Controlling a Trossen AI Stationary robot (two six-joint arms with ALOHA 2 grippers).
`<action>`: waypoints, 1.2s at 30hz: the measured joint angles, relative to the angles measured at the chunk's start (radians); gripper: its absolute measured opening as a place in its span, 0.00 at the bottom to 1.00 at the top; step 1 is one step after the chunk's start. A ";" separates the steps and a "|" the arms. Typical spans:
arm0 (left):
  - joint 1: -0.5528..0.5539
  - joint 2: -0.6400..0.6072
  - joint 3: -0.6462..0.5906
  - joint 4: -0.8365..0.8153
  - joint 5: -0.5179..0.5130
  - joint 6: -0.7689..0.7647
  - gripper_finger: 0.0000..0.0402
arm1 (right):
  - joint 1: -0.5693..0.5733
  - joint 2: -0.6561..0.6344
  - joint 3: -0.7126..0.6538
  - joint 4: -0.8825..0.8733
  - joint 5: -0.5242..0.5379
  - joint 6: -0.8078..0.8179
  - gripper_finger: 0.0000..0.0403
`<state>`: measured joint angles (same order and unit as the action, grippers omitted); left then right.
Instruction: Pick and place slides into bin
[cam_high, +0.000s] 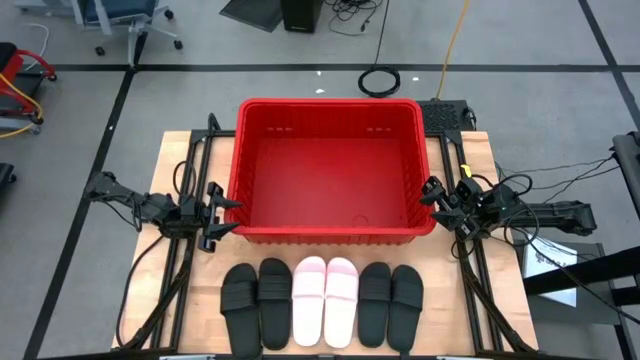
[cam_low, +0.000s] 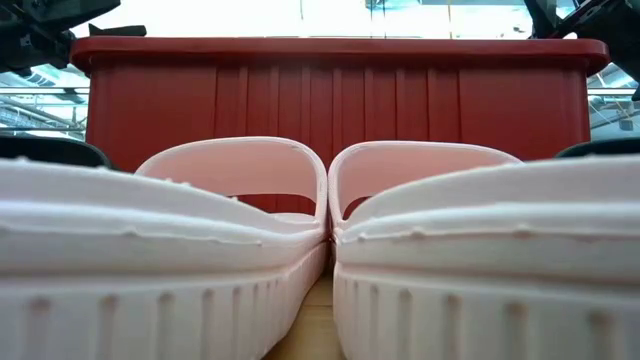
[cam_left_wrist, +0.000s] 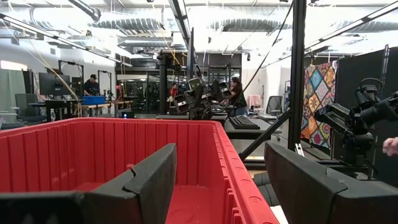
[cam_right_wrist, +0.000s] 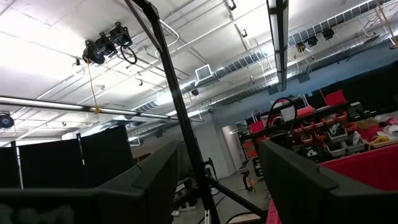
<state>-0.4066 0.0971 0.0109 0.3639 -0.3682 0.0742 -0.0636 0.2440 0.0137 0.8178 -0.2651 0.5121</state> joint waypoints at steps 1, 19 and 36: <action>0.000 0.000 0.000 0.000 0.000 0.000 0.62 | 0.000 0.000 0.000 0.000 0.000 0.000 0.52; 0.000 0.000 0.000 0.000 0.000 0.000 0.62 | 0.000 0.000 0.000 0.000 0.000 0.000 0.52; 0.000 0.001 -0.001 0.117 0.000 -0.114 0.62 | 0.000 0.000 0.000 0.000 0.000 0.000 0.52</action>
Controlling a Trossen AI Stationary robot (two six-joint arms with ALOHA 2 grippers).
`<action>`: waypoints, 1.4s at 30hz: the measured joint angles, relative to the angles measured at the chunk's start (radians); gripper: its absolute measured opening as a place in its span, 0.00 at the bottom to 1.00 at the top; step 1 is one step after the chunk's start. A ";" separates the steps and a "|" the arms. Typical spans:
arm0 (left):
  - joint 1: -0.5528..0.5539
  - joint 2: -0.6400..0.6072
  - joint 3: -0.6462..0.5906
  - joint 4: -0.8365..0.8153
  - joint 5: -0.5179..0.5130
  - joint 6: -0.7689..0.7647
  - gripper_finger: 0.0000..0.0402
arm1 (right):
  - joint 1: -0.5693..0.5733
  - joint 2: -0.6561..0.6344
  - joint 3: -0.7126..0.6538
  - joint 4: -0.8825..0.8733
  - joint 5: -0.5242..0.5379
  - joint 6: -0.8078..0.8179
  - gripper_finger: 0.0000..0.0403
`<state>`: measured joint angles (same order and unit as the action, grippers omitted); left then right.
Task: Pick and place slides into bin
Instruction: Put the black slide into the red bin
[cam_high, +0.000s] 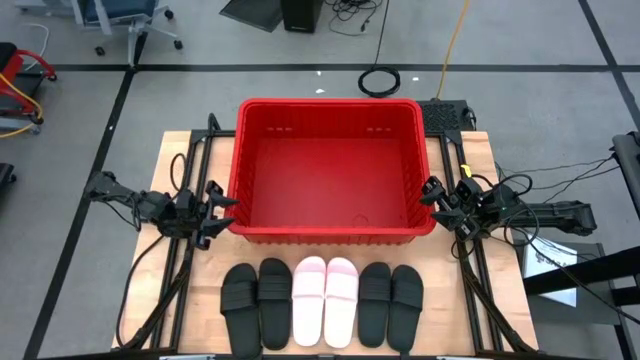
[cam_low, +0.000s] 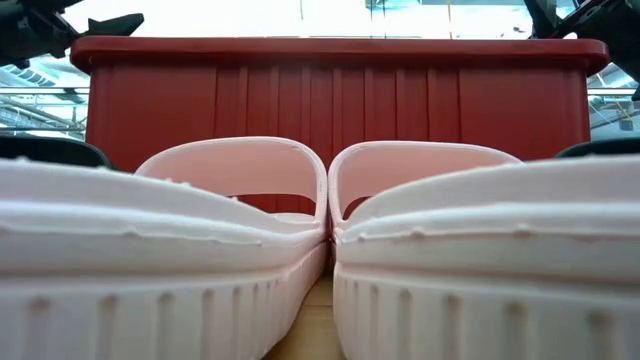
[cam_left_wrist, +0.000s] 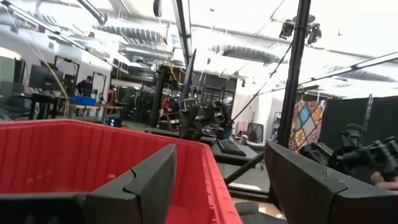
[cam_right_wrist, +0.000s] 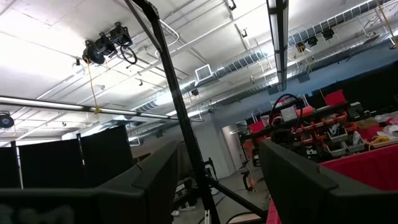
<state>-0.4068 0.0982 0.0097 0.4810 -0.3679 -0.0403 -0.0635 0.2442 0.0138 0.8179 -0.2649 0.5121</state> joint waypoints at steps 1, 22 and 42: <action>0.000 0.000 0.000 0.004 0.000 -0.006 0.62 | 0.000 0.000 0.000 0.000 0.000 0.000 0.52; 0.000 0.000 0.000 -0.012 -0.003 -0.109 0.62 | 0.000 0.000 0.000 -0.003 0.009 -0.111 0.52; 0.001 -0.001 0.002 0.248 -0.197 0.074 0.62 | 0.000 0.000 0.000 0.019 0.517 -0.253 0.52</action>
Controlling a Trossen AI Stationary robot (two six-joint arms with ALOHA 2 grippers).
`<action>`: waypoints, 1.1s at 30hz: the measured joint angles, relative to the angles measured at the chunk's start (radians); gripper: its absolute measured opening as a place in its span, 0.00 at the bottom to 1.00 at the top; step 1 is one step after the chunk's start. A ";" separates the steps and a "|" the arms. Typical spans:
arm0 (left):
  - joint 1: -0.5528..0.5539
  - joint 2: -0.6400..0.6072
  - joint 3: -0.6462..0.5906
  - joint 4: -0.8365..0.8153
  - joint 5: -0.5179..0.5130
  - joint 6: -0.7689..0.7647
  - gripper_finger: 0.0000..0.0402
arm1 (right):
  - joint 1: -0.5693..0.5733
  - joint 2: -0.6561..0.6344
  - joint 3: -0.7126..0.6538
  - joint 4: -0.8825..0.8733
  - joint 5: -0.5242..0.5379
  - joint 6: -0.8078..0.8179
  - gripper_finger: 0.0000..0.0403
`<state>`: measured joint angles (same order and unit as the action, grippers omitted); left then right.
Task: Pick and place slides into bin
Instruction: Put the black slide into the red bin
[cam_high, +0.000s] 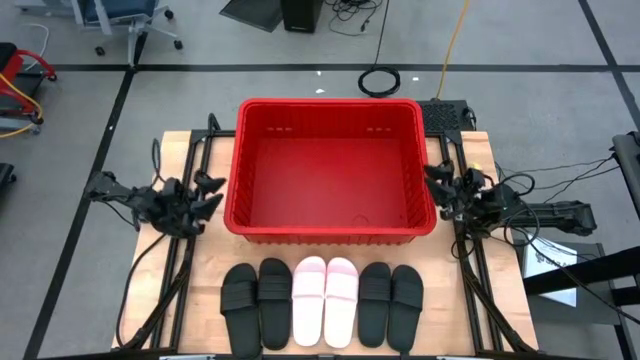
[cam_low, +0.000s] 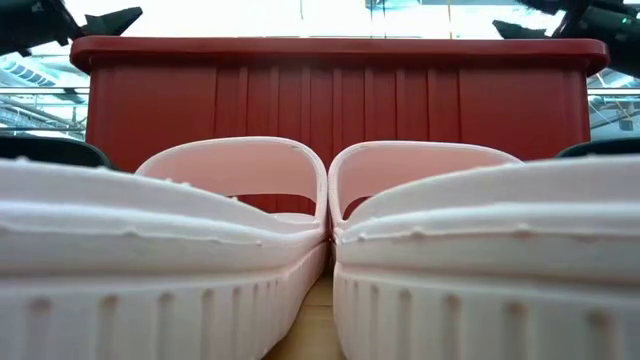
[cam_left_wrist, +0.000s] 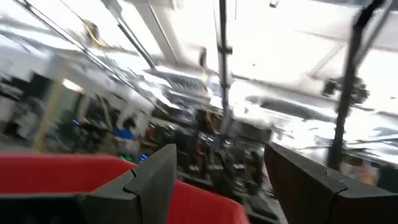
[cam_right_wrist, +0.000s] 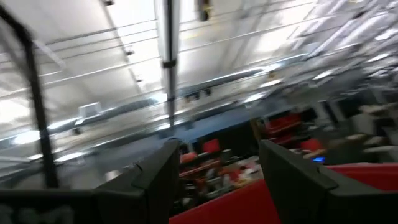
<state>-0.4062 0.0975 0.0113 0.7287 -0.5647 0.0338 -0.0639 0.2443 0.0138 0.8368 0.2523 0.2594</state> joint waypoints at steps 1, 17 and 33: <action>0.000 0.000 0.000 0.016 -0.011 0.029 0.62 | 0.000 0.000 0.000 0.000 0.020 -0.010 0.52; 0.000 0.000 0.000 0.069 -0.076 0.095 0.62 | 0.000 0.004 0.000 0.003 0.011 0.087 0.52; 0.000 0.127 0.131 0.038 0.402 -0.007 0.62 | 0.001 0.051 0.108 0.243 -0.598 0.149 0.52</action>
<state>-0.4065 0.2241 0.1427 0.7663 -0.1628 0.0265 -0.0628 0.2951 0.1222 1.0802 -0.3461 0.4084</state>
